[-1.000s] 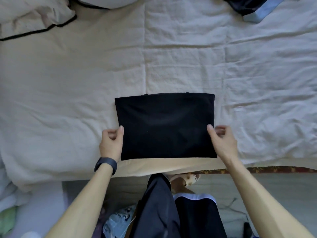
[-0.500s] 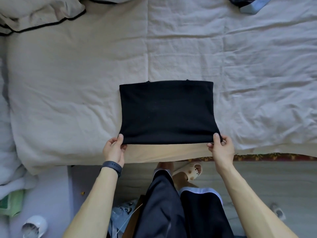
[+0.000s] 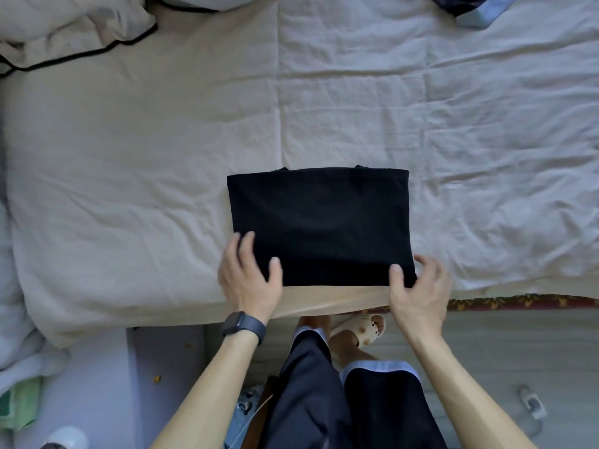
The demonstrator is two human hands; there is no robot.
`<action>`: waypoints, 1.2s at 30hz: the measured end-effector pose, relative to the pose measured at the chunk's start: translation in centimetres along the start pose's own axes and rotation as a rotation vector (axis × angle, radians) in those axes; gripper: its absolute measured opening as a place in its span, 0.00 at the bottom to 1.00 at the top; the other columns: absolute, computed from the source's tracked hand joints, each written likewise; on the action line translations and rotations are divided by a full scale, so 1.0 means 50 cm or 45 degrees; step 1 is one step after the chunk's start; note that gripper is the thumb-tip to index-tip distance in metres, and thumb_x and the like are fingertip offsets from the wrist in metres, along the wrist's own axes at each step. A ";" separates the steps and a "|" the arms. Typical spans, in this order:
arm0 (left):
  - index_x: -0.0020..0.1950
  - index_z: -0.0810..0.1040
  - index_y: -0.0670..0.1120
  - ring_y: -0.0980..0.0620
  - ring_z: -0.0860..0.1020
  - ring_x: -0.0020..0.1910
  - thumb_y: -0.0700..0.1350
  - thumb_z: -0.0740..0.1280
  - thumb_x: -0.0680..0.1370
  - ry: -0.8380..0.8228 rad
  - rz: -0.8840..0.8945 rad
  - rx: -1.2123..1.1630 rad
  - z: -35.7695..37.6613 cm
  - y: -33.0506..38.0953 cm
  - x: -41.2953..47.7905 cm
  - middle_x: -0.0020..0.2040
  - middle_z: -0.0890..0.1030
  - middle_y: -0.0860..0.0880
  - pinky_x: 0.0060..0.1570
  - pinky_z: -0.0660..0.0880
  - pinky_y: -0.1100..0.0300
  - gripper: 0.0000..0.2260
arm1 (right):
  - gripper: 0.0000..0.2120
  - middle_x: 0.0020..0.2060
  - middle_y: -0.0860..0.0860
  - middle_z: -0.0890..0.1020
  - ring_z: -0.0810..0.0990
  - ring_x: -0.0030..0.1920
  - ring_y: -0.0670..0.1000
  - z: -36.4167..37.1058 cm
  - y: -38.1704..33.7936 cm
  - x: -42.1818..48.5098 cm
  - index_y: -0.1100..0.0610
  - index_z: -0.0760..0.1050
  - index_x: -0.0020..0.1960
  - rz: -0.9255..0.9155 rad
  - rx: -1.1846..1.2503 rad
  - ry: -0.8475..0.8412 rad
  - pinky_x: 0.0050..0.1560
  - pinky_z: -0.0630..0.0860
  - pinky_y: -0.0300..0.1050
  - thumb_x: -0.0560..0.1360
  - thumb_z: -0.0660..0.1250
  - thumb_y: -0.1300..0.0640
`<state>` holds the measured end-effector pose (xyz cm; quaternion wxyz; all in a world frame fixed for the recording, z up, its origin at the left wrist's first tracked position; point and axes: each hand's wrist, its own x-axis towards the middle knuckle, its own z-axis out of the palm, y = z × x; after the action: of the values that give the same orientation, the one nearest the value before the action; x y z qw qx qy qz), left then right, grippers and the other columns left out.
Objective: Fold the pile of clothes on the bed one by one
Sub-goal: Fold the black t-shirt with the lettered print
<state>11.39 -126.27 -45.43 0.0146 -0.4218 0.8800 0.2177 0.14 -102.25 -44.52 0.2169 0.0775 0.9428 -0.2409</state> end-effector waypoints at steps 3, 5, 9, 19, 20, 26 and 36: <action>0.81 0.57 0.50 0.47 0.53 0.81 0.58 0.57 0.80 -0.261 0.385 0.245 0.050 0.050 0.041 0.82 0.55 0.48 0.77 0.47 0.43 0.31 | 0.25 0.78 0.56 0.64 0.59 0.79 0.57 0.075 -0.083 0.021 0.54 0.68 0.76 -0.463 -0.193 0.054 0.75 0.58 0.58 0.81 0.60 0.46; 0.82 0.50 0.54 0.49 0.45 0.81 0.60 0.52 0.81 -0.343 0.460 0.363 0.085 0.063 0.087 0.83 0.47 0.51 0.76 0.40 0.41 0.30 | 0.28 0.82 0.54 0.53 0.47 0.82 0.55 0.129 -0.142 0.061 0.49 0.58 0.81 -0.624 -0.336 -0.052 0.79 0.47 0.60 0.83 0.56 0.45; 0.81 0.43 0.63 0.49 0.39 0.81 0.67 0.47 0.81 -0.439 0.447 0.466 0.125 0.018 0.159 0.82 0.41 0.55 0.76 0.36 0.42 0.30 | 0.31 0.81 0.46 0.34 0.30 0.79 0.48 0.173 -0.148 0.189 0.39 0.36 0.81 -0.547 -0.637 -0.230 0.77 0.31 0.61 0.83 0.45 0.35; 0.79 0.43 0.67 0.43 0.38 0.80 0.72 0.47 0.77 -0.361 0.427 0.430 0.105 0.015 0.239 0.82 0.42 0.54 0.73 0.33 0.35 0.32 | 0.34 0.82 0.50 0.37 0.34 0.81 0.53 0.135 -0.129 0.182 0.42 0.41 0.82 -0.550 -0.640 -0.135 0.76 0.29 0.61 0.81 0.48 0.35; 0.79 0.42 0.68 0.43 0.37 0.80 0.72 0.48 0.78 -0.389 0.410 0.407 0.108 0.017 0.250 0.82 0.41 0.54 0.73 0.34 0.34 0.31 | 0.33 0.82 0.49 0.37 0.34 0.81 0.54 0.148 -0.127 0.179 0.41 0.42 0.82 -0.596 -0.651 -0.177 0.77 0.30 0.61 0.81 0.48 0.34; 0.77 0.37 0.69 0.44 0.34 0.79 0.73 0.47 0.77 -0.424 0.368 0.450 0.112 0.014 0.258 0.81 0.36 0.56 0.73 0.35 0.32 0.32 | 0.34 0.82 0.48 0.37 0.33 0.81 0.51 0.151 -0.108 0.210 0.38 0.40 0.81 -0.558 -0.714 -0.259 0.78 0.37 0.65 0.80 0.46 0.31; 0.79 0.41 0.68 0.43 0.38 0.80 0.72 0.48 0.77 -0.377 0.411 0.530 0.136 0.002 0.206 0.82 0.40 0.55 0.71 0.39 0.27 0.32 | 0.33 0.79 0.46 0.30 0.30 0.80 0.52 0.097 -0.016 0.259 0.39 0.35 0.81 -0.546 -0.797 -0.312 0.78 0.35 0.66 0.80 0.41 0.32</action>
<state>3.61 -131.09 -53.67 0.1940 -0.2281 0.9497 0.0913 -9.84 -104.80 -53.81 0.2856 -0.2203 0.9326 0.0107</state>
